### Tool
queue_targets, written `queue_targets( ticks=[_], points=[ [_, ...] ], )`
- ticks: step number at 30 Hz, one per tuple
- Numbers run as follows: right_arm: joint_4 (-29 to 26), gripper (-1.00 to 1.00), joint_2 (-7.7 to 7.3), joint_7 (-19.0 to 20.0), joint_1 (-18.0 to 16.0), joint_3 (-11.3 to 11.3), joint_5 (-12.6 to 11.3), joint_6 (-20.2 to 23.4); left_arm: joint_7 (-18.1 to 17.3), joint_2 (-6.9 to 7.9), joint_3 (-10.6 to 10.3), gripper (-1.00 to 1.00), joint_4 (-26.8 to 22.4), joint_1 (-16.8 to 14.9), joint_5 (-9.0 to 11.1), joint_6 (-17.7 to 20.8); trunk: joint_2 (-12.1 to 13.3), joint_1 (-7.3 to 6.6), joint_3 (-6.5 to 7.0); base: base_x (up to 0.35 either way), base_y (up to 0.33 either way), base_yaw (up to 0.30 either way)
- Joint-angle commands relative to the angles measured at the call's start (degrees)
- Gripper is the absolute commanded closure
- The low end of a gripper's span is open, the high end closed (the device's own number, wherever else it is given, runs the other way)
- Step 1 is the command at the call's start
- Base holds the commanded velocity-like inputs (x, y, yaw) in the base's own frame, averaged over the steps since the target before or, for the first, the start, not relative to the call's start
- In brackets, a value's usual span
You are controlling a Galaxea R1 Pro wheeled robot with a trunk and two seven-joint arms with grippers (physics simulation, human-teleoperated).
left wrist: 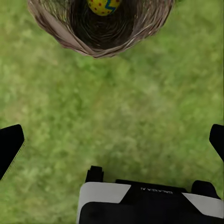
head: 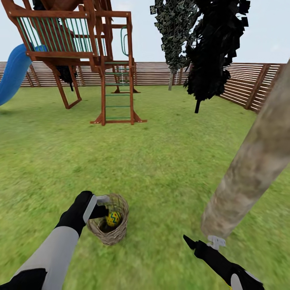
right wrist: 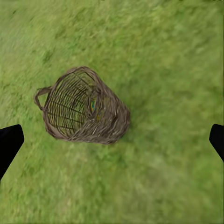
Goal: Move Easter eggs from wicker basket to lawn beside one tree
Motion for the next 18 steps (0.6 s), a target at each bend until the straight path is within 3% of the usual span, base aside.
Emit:
queue_targets(
  ticks=[1,10,18],
  points=[
    [-0.06,-1.00,0.06,0.16,-0.05,-0.17,-0.39,0.49,0.52,-0.05,0.19,-1.00,-0.06,-0.04,0.60,0.17,-0.07,0.04,-0.08,0.270,0.185,0.000],
    [-0.06,-1.00,0.07,0.23,-0.05,-0.17,-0.39,0.43,0.50,-0.05,0.19,-1.00,-0.15,-0.04,0.62,0.17,-0.07,0.04,-0.08,0.183,0.213,0.000],
    [-0.06,-1.00,0.07,0.17,-0.05,-0.17,-0.39,0.43,0.50,-0.06,0.19,-1.00,-0.26,-0.04,0.63,0.17,-0.07,0.04,-0.08,0.175,0.045,0.000]
  ],
)
